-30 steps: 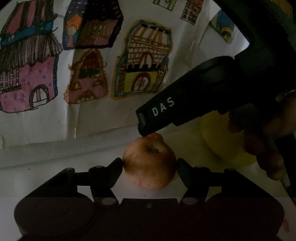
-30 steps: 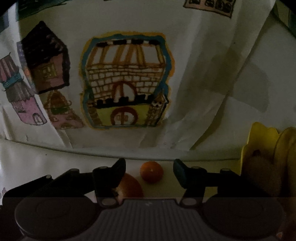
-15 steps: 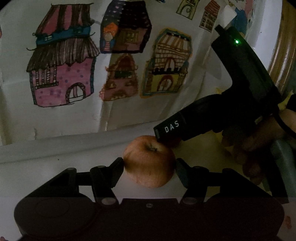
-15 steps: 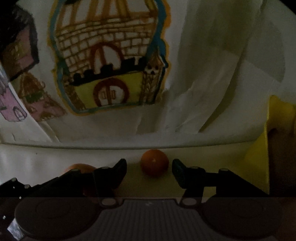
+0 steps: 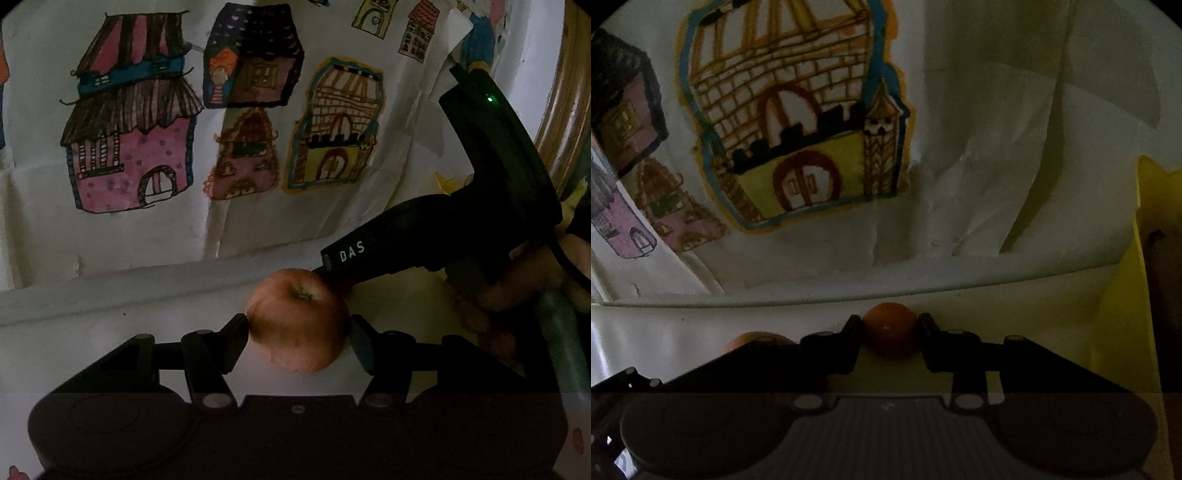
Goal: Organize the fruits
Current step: 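Grasp the red apple with the left tool while the right tool grasps the cherry tomato, then carry the apple and tomato back toward the metal tray with both tools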
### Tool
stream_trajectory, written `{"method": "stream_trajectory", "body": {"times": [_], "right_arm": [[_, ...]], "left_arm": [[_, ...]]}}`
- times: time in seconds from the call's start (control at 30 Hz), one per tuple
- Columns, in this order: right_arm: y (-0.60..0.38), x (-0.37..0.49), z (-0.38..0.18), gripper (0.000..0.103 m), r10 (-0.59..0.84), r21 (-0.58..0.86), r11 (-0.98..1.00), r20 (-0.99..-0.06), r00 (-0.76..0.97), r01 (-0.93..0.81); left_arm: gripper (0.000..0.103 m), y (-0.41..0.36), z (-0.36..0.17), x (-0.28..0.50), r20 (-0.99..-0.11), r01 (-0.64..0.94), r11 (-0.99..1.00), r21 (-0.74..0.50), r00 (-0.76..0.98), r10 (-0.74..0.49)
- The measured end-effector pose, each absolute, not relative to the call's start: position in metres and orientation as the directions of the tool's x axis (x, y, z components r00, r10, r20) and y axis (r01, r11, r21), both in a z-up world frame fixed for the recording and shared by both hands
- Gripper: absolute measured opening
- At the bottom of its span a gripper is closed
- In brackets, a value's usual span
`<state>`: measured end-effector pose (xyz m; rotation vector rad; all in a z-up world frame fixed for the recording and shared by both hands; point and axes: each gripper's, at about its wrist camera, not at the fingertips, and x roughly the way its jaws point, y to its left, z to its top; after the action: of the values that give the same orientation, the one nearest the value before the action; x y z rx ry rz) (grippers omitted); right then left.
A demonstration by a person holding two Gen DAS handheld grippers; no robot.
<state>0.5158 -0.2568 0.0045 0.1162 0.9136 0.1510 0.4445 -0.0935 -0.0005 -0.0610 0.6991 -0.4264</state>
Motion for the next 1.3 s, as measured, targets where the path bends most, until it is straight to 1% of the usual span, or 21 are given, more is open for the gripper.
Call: {"method": "stream_trajectory", "body": {"times": [0.6, 0.83, 1.07, 1.3], "right_arm": [[-0.233, 0.475, -0.011, 0.037, 0.229, 0.160, 0.973, -0.784, 0.576, -0.169], [-0.220, 0.445, -0.018, 0.037, 0.241, 0.150, 0.968, -0.776, 0.583, -0.201], [-0.202, 0.411, -0.028, 0.037, 0.266, 0.156, 0.960, -0.772, 0.578, -0.234], [-0.194, 0.389, -0.030, 0.037, 0.272, 0.155, 0.957, -0.774, 0.572, -0.246]], "left_arm": [[0.060, -0.055, 0.020, 0.412, -0.646, 0.302, 0.939, -0.167, 0.685, -0.336], [0.060, -0.035, 0.024, 0.389, -0.658, 0.277, 0.943, -0.188, 0.677, -0.330], [0.056, -0.027, 0.030, 0.364, -0.662, 0.256, 0.942, -0.216, 0.671, -0.333], [0.057, -0.021, 0.030, 0.351, -0.665, 0.253, 0.940, -0.228, 0.665, -0.340]]}}
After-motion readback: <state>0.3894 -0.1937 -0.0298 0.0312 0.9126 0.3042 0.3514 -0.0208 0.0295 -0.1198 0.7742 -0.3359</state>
